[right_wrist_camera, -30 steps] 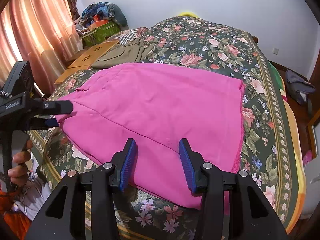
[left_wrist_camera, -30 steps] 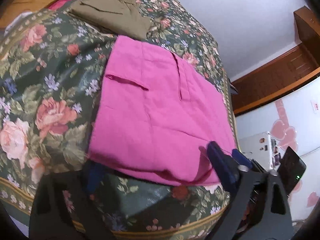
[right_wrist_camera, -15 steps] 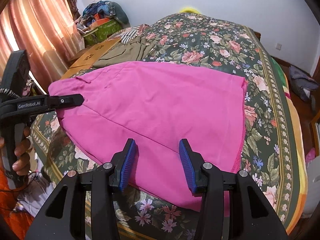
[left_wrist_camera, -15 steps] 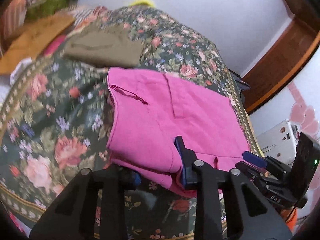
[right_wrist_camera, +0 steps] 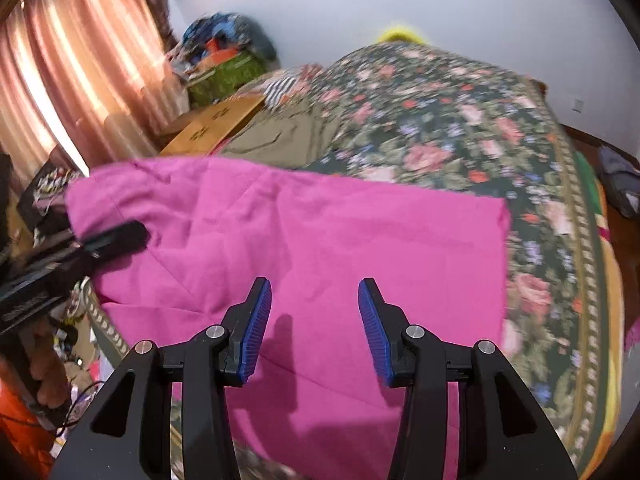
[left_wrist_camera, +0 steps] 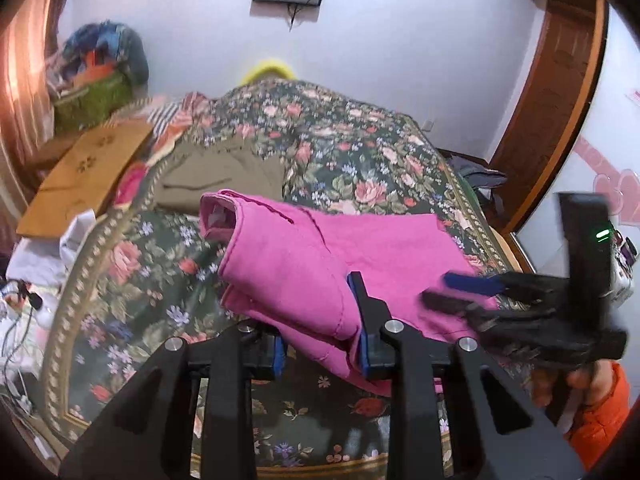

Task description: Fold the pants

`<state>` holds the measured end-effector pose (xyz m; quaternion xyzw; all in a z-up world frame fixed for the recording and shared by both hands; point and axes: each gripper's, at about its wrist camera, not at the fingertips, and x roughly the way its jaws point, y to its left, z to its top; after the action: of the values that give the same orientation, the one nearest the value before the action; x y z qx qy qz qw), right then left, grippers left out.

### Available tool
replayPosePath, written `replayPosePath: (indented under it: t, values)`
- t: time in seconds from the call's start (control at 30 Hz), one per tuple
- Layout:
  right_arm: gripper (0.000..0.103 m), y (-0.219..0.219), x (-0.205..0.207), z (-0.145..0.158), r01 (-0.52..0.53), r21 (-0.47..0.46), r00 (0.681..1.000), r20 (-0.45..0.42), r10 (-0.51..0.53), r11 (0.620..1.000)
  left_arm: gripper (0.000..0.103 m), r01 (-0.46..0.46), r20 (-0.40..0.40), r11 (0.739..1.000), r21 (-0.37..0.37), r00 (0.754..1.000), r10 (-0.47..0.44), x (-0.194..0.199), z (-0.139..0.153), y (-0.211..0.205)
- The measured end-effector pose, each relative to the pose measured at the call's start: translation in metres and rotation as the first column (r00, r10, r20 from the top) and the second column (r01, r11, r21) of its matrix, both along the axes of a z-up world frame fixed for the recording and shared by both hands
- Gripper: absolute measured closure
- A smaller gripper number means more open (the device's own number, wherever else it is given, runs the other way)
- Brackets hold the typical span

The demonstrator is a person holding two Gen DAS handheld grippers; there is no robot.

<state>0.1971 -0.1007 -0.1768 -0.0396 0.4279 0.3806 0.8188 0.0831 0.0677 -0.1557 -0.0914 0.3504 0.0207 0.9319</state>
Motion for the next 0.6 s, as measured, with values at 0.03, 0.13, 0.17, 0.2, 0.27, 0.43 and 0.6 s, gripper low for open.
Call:
replayPosePath:
  t: [0.03,0.13,0.17,0.2,0.27,0.43,0.6]
  values:
    - [0.061,0.008,-0.002,-0.004,-0.026,-0.010,1.000,-0.009,0.026,1.000,0.077,0.009,0.007,1.000,0.008,1.000,-0.009,-0.003,0.003,-0.002]
    - [0.061,0.031,-0.012,-0.015,-0.107,-0.044,0.994,-0.034,0.106,0.993,0.078,0.041,0.026,0.999,0.033,0.999,-0.042,-0.007,0.010,-0.007]
    - [0.061,0.036,-0.015,-0.018,-0.130,-0.044,0.991,-0.046,0.128,0.991,0.079,0.052,0.034,0.998,0.039,0.998,-0.054,-0.007,0.011,-0.010]
    - [0.061,0.038,-0.018,-0.020,-0.144,-0.040,0.989,-0.049,0.142,0.989,0.080,0.065,0.040,0.997,0.043,0.997,-0.067,-0.008,0.013,-0.012]
    - [0.061,0.041,-0.023,-0.020,-0.163,-0.042,0.986,-0.044,0.161,0.986,0.080,0.082,0.048,0.995,0.063,0.995,-0.085,-0.008,0.015,-0.018]
    - [0.061,0.028,-0.022,-0.015,-0.132,-0.010,0.989,-0.064,0.132,0.991,0.080,0.112,0.061,0.988,0.105,0.991,-0.118,-0.006,0.022,-0.030]
    - [0.061,-0.010,-0.029,0.000,-0.038,0.017,0.999,-0.024,0.039,0.999,0.080,0.145,0.060,0.977,0.156,0.986,-0.156,-0.005,0.024,-0.044]
